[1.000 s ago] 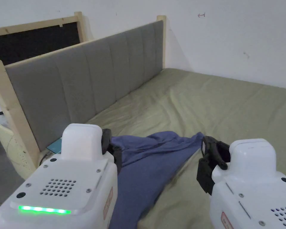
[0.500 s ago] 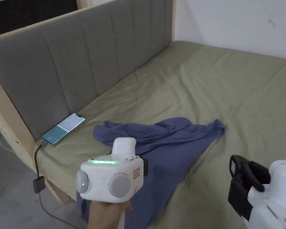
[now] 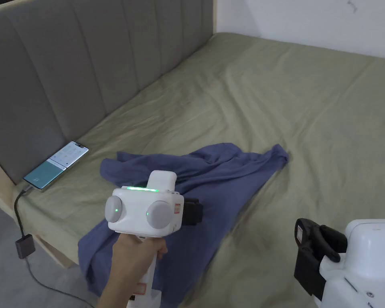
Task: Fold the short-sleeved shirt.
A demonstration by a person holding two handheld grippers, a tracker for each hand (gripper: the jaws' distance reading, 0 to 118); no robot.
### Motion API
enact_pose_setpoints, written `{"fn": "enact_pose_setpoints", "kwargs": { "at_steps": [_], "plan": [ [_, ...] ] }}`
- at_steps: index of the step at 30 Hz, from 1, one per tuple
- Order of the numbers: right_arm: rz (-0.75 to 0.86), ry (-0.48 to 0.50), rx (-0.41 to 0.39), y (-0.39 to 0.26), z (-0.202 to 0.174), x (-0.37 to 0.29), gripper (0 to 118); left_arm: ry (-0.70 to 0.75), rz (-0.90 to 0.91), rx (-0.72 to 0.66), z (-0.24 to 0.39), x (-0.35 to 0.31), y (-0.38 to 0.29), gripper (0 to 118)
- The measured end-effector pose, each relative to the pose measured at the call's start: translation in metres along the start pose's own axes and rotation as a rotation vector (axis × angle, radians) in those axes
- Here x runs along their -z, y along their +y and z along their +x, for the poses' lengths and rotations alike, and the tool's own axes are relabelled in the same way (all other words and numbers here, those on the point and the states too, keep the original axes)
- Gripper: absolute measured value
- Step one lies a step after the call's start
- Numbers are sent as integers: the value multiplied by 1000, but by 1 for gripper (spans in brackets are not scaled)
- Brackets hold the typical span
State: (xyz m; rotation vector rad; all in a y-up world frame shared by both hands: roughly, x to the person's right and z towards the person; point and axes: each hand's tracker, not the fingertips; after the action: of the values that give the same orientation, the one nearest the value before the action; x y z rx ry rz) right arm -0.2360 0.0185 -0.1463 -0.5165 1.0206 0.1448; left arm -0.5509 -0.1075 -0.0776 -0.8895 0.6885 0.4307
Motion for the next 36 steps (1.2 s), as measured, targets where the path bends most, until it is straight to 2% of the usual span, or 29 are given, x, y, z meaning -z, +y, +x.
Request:
{"fn": "enact_pose_setpoints", "kwargs": {
  "at_steps": [4, 6, 7, 8, 10, 15, 19, 24, 28, 31, 36],
  "plan": [
    [-16, -11, 1, -3, 5, 1, 0, 26, 12, -4, 3, 3, -1, 106],
    [-25, -15, 20, -4, 7, 2, 0, 53, 3, -14, 4, 2, 1, 95],
    [-31, -14, 32, -5, 8, 3, 0, 65, 8, -25, 5, -1, 3, 79],
    [-38, -11, 45, -6, 10, 3, 0, 92, 18, -25, 6, -7, 6, 59],
    [-44, -8, 55, -8, 11, 2, 0, 93, 43, -23, 7, -8, 7, 2],
    [-40, -12, 45, -8, 15, -8, 0, 110, 21, -21, 7, -14, 13, 2],
    [-6, -37, 63, -3, 27, -21, 0, -17, 69, -133, -2, -47, 21, 2],
    [55, -95, 101, 3, 53, -49, 0, -58, 216, 38, 37, -123, 52, 2],
    [118, -152, 144, 10, 80, -84, 0, -218, 378, 87, 97, -198, 81, 2],
    [184, -228, 160, 15, 103, -117, 0, -297, 474, 256, 161, -249, 93, 2],
    [282, -369, 214, 19, 146, -174, 0, -587, 510, 409, 266, -291, 92, 2]
  ]
}}
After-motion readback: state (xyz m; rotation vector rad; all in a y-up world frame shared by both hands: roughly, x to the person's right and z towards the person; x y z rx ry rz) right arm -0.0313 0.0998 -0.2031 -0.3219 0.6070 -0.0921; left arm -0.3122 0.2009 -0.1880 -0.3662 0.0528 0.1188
